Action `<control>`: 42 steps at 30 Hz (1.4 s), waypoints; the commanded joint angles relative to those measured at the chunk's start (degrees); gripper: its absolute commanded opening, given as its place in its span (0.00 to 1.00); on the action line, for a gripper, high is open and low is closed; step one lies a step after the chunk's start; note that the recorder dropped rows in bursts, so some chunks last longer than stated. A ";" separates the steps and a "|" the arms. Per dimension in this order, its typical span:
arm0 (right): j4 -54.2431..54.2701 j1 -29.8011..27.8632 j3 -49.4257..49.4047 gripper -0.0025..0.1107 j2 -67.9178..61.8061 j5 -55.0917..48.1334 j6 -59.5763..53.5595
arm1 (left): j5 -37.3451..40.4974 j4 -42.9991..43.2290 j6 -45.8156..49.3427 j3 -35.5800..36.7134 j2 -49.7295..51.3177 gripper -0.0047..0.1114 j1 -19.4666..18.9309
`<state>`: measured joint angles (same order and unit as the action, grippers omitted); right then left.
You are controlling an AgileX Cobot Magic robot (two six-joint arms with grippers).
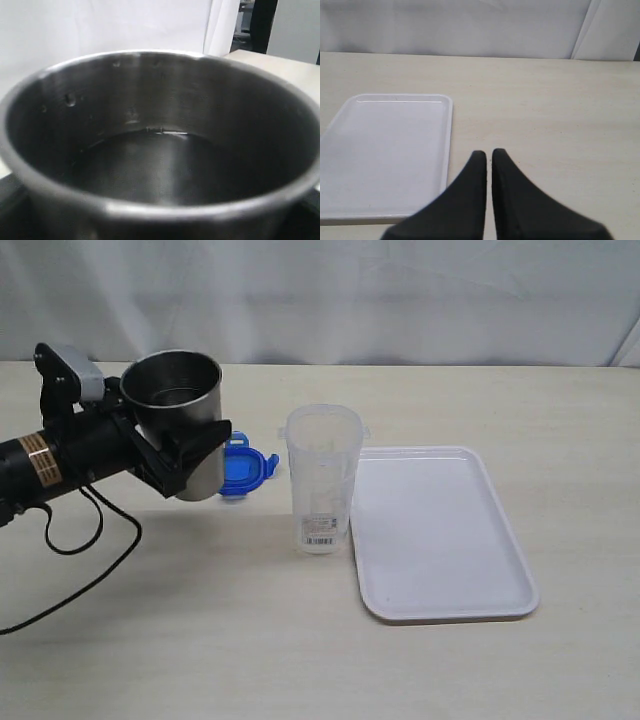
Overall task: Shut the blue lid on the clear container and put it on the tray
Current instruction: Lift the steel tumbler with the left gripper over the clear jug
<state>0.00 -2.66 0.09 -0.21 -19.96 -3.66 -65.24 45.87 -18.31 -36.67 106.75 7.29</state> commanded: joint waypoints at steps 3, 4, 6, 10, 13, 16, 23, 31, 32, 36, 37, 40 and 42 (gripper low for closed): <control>0.00 0.11 -0.09 0.06 0.21 0.11 -0.01 | -4.72 -1.46 -8.23 -7.04 -2.38 0.04 0.14; 0.00 0.11 -0.09 0.06 0.21 0.11 -0.01 | -3.39 -1.06 -8.91 -8.05 -2.38 0.04 0.14; 0.00 0.11 -0.09 0.06 0.21 0.11 -0.01 | -1.32 0.36 -9.67 -10.47 -2.38 0.04 0.14; 0.00 0.11 -0.09 0.06 0.21 0.11 -0.01 | 1.58 1.23 -12.12 -14.30 -2.38 0.04 0.14; 0.00 0.11 -0.09 0.06 0.21 0.11 -0.01 | 4.04 2.38 -14.26 -16.85 -2.38 0.04 0.26; 0.00 0.11 -0.09 0.06 0.21 0.11 -0.01 | 8.80 3.27 -14.96 -19.35 -2.38 0.04 1.82; 0.00 0.11 -0.09 0.06 0.21 0.11 -0.01 | 15.70 3.04 -14.27 -23.47 -2.38 0.04 7.55; 0.00 0.11 -0.09 0.06 0.21 0.11 -0.01 | 15.92 3.06 -9.96 -24.76 -2.38 0.04 9.44; 0.00 0.11 -0.09 0.06 0.21 0.11 -0.01 | 16.44 3.17 -9.96 -24.76 -2.38 0.04 9.67; 0.00 0.11 -0.09 0.06 0.21 0.11 -0.01 | 17.72 3.37 -2.95 -24.76 -2.03 0.04 11.23; 0.00 0.11 -0.09 0.06 0.21 0.11 -0.01 | 18.31 3.37 -0.84 -24.76 -1.91 0.04 11.67; 0.00 0.11 -0.09 0.06 0.21 0.11 -0.01 | 19.64 2.93 3.55 -24.76 -1.06 0.04 12.63; 0.00 0.11 -0.09 0.06 0.21 0.11 -0.01 | 20.08 2.93 3.91 -24.76 -0.95 0.04 12.63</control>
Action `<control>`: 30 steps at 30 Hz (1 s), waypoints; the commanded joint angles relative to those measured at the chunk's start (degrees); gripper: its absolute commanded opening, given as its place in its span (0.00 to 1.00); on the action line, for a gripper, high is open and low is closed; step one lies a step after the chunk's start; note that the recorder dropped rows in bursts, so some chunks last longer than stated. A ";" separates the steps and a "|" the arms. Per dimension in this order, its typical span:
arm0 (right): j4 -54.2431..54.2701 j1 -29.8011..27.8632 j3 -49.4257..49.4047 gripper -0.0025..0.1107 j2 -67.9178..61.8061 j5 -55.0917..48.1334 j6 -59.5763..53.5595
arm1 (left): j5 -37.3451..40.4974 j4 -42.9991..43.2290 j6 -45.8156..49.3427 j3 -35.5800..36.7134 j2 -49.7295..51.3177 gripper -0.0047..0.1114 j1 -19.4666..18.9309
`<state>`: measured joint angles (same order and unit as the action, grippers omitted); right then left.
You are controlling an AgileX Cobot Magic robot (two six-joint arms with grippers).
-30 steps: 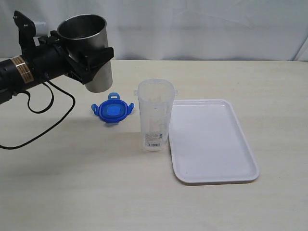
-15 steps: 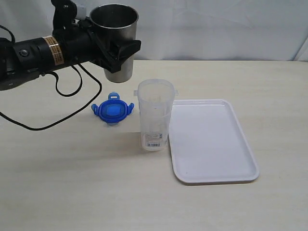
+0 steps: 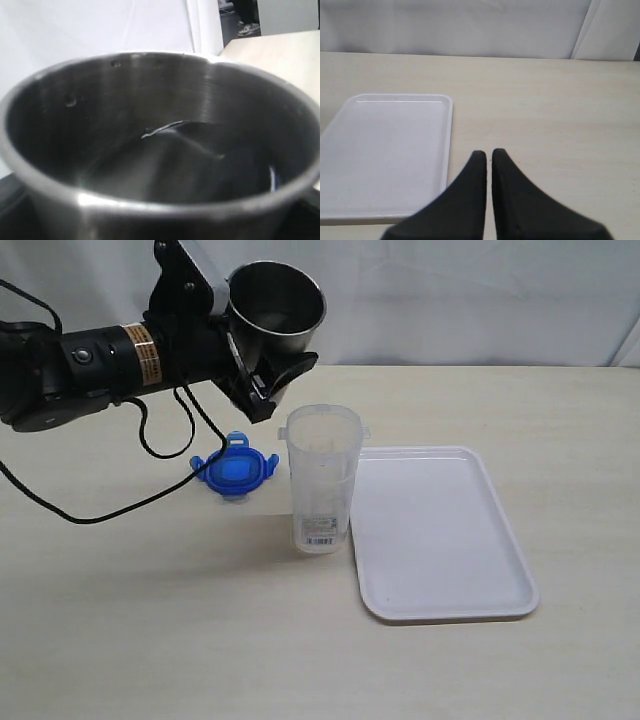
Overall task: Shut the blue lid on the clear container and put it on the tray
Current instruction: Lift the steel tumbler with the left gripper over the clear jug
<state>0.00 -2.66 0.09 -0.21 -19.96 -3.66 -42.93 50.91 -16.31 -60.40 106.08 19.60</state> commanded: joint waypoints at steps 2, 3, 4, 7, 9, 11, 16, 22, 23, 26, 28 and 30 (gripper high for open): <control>0.00 0.11 -0.09 0.06 0.21 0.11 -0.01 | -1.85 -2.12 3.37 -1.02 -0.27 0.04 0.31; 0.00 0.11 -0.09 0.06 0.21 0.11 -0.01 | -1.43 -2.12 4.25 -1.02 -0.27 0.04 0.31; 0.00 0.11 -0.09 0.06 0.21 0.11 -0.01 | -0.77 -2.12 4.76 -1.02 -0.27 0.04 0.31; 0.00 0.11 -0.09 0.06 0.21 0.11 -0.01 | 1.12 -1.93 6.16 -1.02 -0.27 0.04 0.31; 0.00 0.11 -0.09 0.06 0.21 0.11 -0.01 | 1.09 -1.71 7.74 -1.02 -0.27 0.04 0.31; 0.00 0.11 -0.09 0.06 0.21 0.11 -0.01 | 1.09 -0.56 10.21 -1.02 -0.27 0.04 0.31; 0.00 0.11 -0.09 0.06 0.21 0.11 -0.01 | 1.09 -0.33 12.14 -1.02 -0.27 0.04 0.41; 0.00 0.11 -0.09 0.06 0.21 0.11 -0.01 | 1.09 -0.33 18.23 -1.02 -0.27 0.04 0.41; 0.00 0.11 -0.09 0.06 0.21 0.11 -0.01 | 1.09 -0.33 18.23 -1.02 -0.27 0.04 0.41; 0.00 0.11 -0.09 0.06 0.21 0.11 -0.01 | 1.09 -0.33 18.38 -1.02 -0.27 0.04 0.41; 0.00 0.11 -0.09 0.06 0.21 0.11 -0.01 | 1.09 -0.33 19.65 -1.02 -0.27 0.04 0.41; 0.00 0.11 -0.09 0.06 0.21 0.11 -0.01 | 1.09 -0.33 20.37 -1.02 -0.27 0.04 0.41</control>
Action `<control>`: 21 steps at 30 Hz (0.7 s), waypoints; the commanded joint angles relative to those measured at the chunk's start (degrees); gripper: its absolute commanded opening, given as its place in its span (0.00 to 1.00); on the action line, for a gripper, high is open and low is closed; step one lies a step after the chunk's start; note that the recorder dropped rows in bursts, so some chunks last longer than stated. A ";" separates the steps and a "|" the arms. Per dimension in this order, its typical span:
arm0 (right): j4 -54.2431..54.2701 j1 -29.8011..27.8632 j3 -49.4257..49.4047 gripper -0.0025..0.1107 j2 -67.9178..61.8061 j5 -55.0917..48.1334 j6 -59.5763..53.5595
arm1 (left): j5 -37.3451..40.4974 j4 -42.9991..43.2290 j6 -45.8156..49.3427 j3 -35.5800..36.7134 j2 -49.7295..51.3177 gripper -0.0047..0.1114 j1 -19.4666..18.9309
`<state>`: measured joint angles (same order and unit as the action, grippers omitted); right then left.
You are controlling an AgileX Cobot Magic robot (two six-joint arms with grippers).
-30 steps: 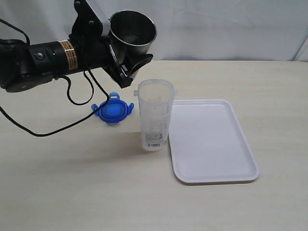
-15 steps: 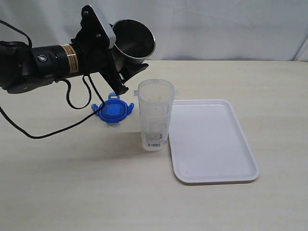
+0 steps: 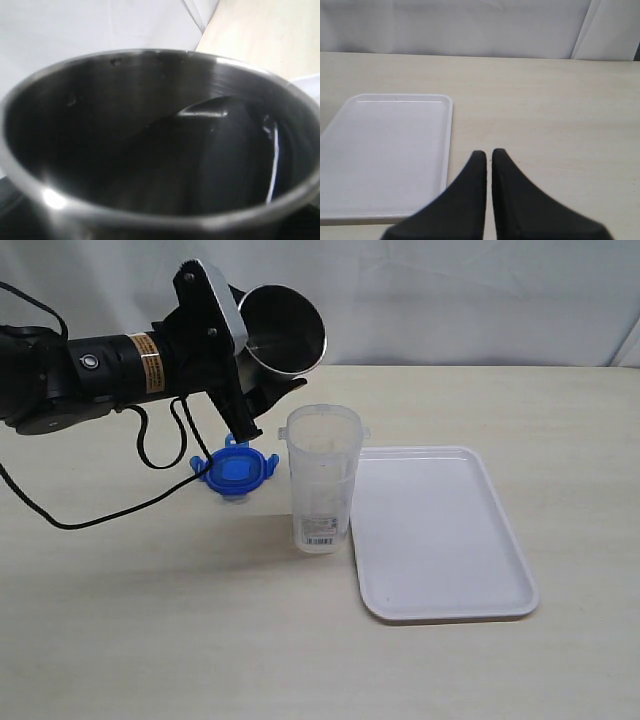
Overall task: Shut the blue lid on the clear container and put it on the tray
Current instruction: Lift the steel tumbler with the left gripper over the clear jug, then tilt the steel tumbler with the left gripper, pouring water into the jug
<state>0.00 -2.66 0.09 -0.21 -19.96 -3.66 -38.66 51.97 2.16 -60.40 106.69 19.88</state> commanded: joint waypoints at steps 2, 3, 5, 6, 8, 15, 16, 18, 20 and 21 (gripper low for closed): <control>0.00 0.11 -0.09 0.06 0.21 0.11 -0.01 | -3.17 -1.39 2.58 -1.02 -0.88 0.04 0.13; 0.00 0.11 -0.09 0.06 0.21 0.11 -0.01 | -3.17 -1.39 2.58 -1.02 -0.88 0.04 0.13; 0.00 0.11 -0.09 0.06 0.21 0.11 -0.01 | -3.17 -1.27 3.13 -1.02 -0.88 0.04 0.13; 0.00 0.11 -0.09 0.06 0.21 0.11 -0.01 | -3.17 -1.02 3.99 -1.02 -0.88 0.04 0.13; 0.00 0.11 -0.09 0.06 0.21 0.11 -0.01 | -3.17 -0.39 5.25 -1.02 -0.88 0.04 0.13; 0.00 0.11 -0.09 0.06 0.21 0.11 -0.01 | -3.17 -0.21 7.01 -1.02 -0.88 0.04 0.13; 0.00 0.11 -0.09 0.06 0.21 0.11 -0.01 | -3.17 -0.21 7.01 -1.02 -0.88 0.04 0.13; 0.00 0.11 -0.09 0.06 0.21 0.11 -0.01 | -3.17 -0.21 7.50 -1.02 -0.88 0.04 0.13; 0.00 0.11 -0.09 0.06 0.21 0.11 -0.01 | -3.17 -0.21 9.09 -1.02 -0.88 0.04 0.13; 0.00 0.11 -0.09 0.06 0.21 0.11 -0.01 | -3.17 -0.21 9.67 -1.02 -0.88 0.04 0.13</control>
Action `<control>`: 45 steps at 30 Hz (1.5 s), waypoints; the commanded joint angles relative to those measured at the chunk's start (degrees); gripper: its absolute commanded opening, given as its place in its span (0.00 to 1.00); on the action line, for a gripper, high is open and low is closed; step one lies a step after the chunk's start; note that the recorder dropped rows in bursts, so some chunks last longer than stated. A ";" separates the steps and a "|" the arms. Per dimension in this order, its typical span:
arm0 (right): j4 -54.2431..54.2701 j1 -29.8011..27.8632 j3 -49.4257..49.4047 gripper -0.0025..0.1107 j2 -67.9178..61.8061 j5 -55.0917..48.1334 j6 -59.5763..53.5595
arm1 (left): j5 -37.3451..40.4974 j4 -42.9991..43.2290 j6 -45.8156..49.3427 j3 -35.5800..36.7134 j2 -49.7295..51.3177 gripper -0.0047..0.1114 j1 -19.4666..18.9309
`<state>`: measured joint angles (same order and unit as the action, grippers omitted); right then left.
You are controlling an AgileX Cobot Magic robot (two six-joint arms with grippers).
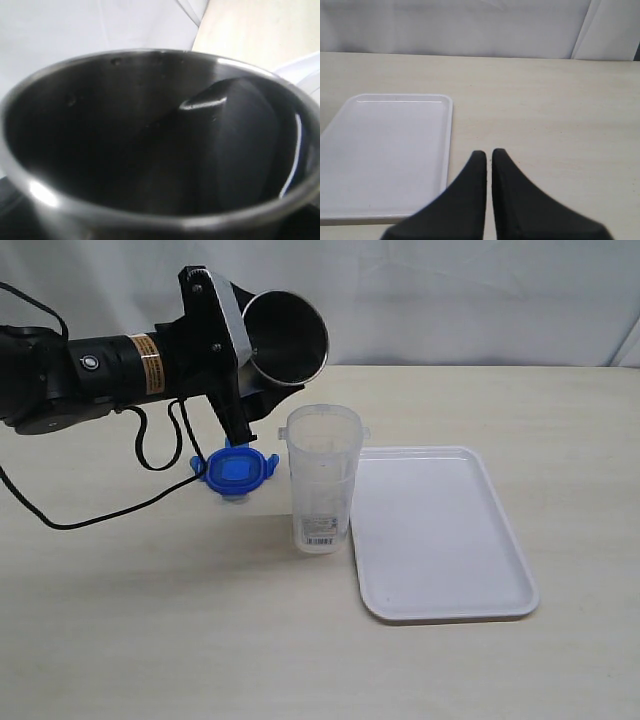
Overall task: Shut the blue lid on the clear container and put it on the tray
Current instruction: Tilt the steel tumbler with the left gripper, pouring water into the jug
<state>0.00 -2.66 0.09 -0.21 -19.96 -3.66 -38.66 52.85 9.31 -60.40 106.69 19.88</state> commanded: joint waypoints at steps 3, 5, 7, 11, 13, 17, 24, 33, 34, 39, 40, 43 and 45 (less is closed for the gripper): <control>0.00 0.11 -0.09 0.06 0.21 0.11 -0.01 | -3.17 -1.10 2.83 -1.02 -0.88 0.04 0.13; 0.00 0.11 -0.09 0.06 0.21 0.11 -0.01 | -3.17 -1.10 2.83 -1.02 -0.88 0.04 0.13; 0.00 0.11 -0.09 0.06 0.21 0.11 -0.01 | -3.17 -1.10 3.42 -1.02 -0.88 0.04 0.13; 0.00 0.11 -0.09 0.06 0.21 0.11 -0.01 | -3.17 -1.10 4.59 -1.02 -0.88 0.04 0.13; 0.00 0.11 -0.09 0.06 0.21 0.11 -0.01 | -2.87 -1.10 4.87 -1.02 -0.88 0.04 0.13; 0.00 0.11 -0.09 0.06 0.21 0.11 -0.01 | -1.92 -1.10 5.93 -1.02 -0.88 0.04 0.13; 0.00 0.11 -0.09 0.06 0.21 0.11 -0.01 | -1.94 -1.10 7.57 -1.02 -0.88 0.04 0.13; 0.00 0.11 -0.09 0.06 0.21 0.11 -0.01 | -1.94 -1.10 10.05 -1.02 -0.88 0.04 0.13; 0.00 0.11 -0.09 0.06 0.21 0.11 -0.01 | -1.94 -1.10 10.19 -1.02 -0.88 0.04 0.13; 0.00 0.11 -0.09 0.06 0.21 0.11 -0.01 | -1.94 -1.10 10.33 -1.02 -0.88 0.04 0.13; 0.00 0.11 -0.09 0.06 0.21 0.11 -0.01 | -1.94 -1.10 10.33 -1.02 -0.88 0.04 0.13; 0.00 0.11 -0.09 0.06 0.21 0.11 -0.01 | -1.94 -1.10 10.42 -1.02 -0.88 0.04 0.13; 0.00 0.11 -0.09 0.06 0.21 0.11 -0.01 | -1.94 -1.10 10.42 -1.02 -0.88 0.04 0.13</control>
<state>0.00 -2.66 0.09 -0.21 -19.96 -3.66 -37.36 53.00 19.31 -60.40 106.69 19.88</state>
